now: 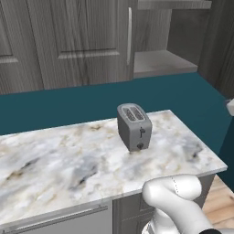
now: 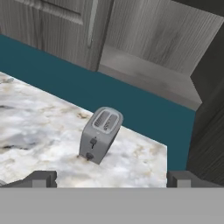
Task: Close all open cabinet doors.
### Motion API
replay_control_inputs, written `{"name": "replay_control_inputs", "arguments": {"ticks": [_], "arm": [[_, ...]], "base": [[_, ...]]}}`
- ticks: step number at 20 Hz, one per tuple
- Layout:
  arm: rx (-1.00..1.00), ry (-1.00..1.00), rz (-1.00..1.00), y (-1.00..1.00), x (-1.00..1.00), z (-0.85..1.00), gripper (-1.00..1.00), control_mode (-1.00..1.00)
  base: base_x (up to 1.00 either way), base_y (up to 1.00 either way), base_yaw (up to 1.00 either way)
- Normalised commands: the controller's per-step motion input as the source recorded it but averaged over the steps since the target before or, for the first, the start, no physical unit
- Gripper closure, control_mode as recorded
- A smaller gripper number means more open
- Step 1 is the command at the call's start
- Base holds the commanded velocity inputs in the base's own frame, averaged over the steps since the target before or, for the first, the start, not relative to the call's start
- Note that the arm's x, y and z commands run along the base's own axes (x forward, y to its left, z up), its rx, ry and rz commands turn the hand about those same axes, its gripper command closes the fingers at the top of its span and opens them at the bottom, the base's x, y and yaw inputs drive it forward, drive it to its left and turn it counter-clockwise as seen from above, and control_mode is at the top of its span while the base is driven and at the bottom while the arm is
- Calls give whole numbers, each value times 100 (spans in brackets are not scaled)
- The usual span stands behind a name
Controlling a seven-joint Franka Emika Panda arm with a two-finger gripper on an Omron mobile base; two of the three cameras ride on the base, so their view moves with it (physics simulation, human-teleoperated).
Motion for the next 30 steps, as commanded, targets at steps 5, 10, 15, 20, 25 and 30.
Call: {"name": "replay_control_inputs", "arguments": {"ticks": [5,10,15,20,25,30], "arm": [[0,0,0,0,0,0,-100,100],[0,0,0,0,4,0,-100,-100],[0,0,0,-3,-7,0,-100,-100],[0,-4,0,-24,-37,0,-100,-100],[0,-6,0,-30,-31,0,-100,-100],[0,0,0,-47,-3,0,-100,-100]], "base": [[57,6,-4],[31,3,-2],[0,0,0],[0,0,0],[0,0,0],[0,0,0]]}}
